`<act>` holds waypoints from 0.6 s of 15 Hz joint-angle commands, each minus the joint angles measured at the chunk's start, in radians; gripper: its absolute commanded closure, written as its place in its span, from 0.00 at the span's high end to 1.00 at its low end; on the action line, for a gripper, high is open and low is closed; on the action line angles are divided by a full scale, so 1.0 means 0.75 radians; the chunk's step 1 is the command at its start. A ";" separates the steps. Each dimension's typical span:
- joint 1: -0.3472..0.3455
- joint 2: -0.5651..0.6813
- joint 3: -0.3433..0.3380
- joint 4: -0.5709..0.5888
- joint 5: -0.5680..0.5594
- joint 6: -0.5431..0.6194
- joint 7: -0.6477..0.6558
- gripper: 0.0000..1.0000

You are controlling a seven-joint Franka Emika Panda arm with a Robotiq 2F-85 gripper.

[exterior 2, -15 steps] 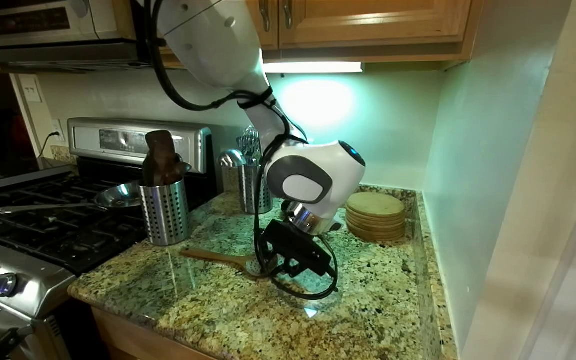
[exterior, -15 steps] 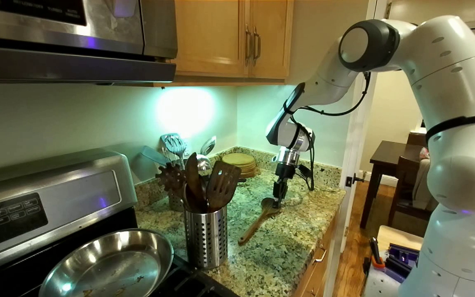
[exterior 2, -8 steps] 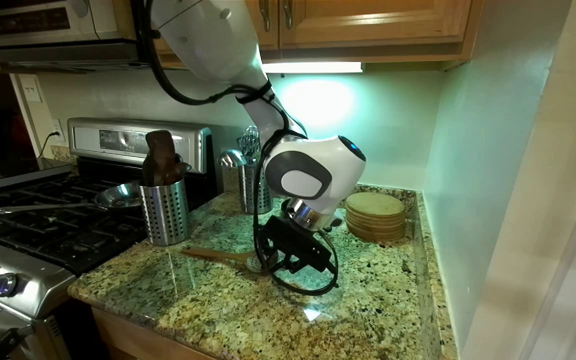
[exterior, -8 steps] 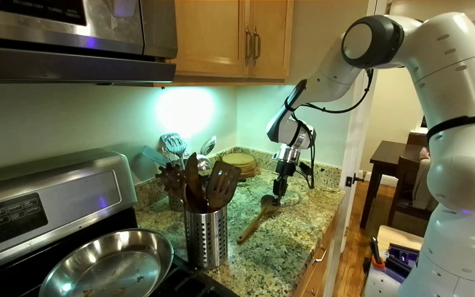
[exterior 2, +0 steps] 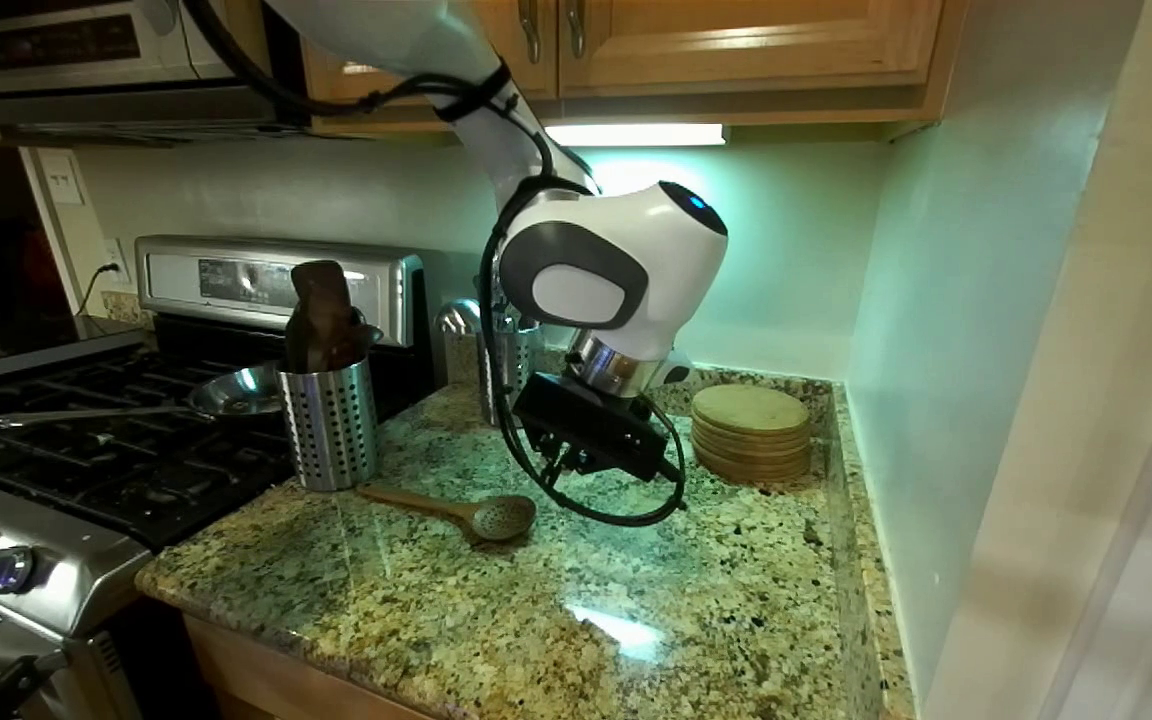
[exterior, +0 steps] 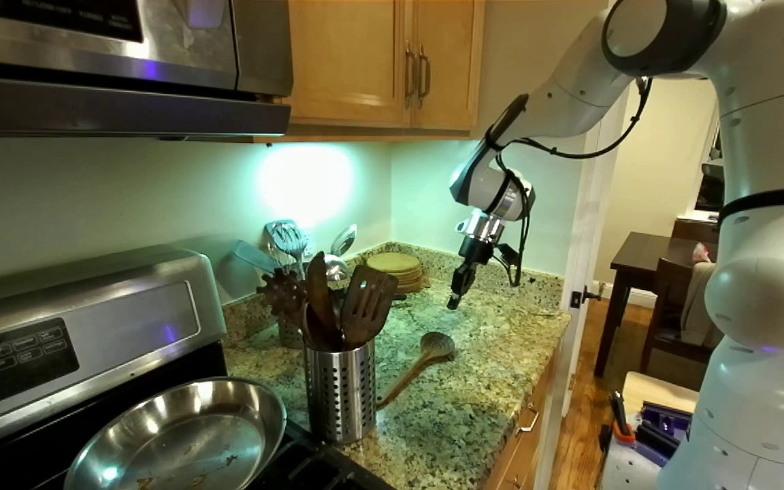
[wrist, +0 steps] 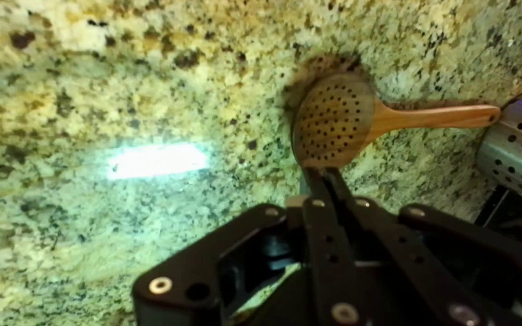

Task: Pick up the wooden spoon from the counter and put it in the metal container

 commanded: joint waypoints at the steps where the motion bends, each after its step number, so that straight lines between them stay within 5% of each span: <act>1: 0.027 -0.154 -0.033 -0.119 0.104 0.052 -0.105 0.05; 3: 0.049 -0.171 -0.051 -0.130 0.120 0.075 -0.138 0.04; 4: 0.061 -0.152 -0.060 -0.116 0.108 0.079 -0.148 0.29; 9: 0.096 -0.011 -0.069 -0.023 0.055 0.068 -0.123 0.55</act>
